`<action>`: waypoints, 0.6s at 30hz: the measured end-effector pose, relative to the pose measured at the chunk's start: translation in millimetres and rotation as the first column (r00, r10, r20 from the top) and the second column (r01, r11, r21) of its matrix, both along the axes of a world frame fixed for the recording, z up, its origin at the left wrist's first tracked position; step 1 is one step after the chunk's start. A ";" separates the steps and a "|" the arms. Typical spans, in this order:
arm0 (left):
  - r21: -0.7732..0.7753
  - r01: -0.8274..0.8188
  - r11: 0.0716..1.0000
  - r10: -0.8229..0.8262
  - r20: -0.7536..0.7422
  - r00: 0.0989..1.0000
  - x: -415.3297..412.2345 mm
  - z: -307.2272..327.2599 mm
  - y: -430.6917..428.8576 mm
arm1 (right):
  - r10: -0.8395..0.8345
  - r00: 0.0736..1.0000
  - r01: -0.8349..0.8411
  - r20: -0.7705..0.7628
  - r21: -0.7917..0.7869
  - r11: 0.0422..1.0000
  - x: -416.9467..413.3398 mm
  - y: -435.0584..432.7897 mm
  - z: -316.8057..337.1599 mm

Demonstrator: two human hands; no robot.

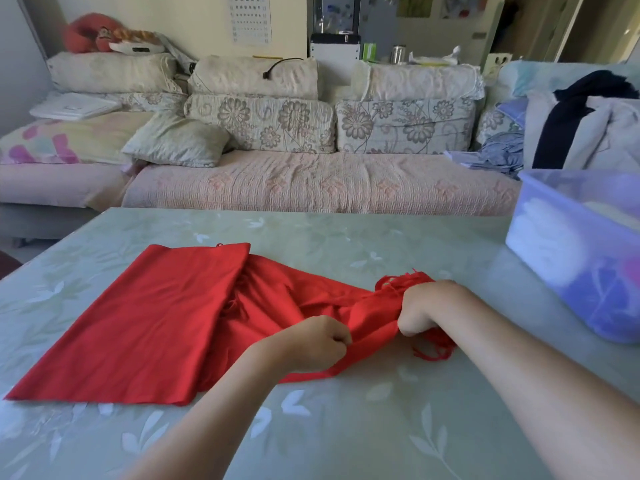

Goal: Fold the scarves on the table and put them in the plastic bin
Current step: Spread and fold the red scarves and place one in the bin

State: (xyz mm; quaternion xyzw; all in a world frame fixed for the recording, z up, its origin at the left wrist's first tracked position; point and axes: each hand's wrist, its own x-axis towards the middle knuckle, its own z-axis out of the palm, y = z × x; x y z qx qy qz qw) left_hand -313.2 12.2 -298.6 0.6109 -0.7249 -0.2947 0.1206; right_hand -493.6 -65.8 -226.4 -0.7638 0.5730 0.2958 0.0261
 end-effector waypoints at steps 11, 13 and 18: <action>-0.102 0.197 0.975 -0.163 0.271 0.949 -24.6 -6.1 -8.1 | 0.231 0.894 -0.071 0.383 -0.387 0.919 -31.4 -30.6 -36.1; -0.083 0.183 0.980 -0.155 0.268 0.951 -25.6 -3.1 -13.2 | 0.152 0.888 -0.017 0.435 -0.299 0.954 -43.9 -35.1 -48.7; -0.057 0.152 0.987 -0.133 0.248 0.960 -33.6 18.2 -22.0 | 0.077 0.794 0.237 0.603 -0.424 0.874 -68.1 -44.7 -38.9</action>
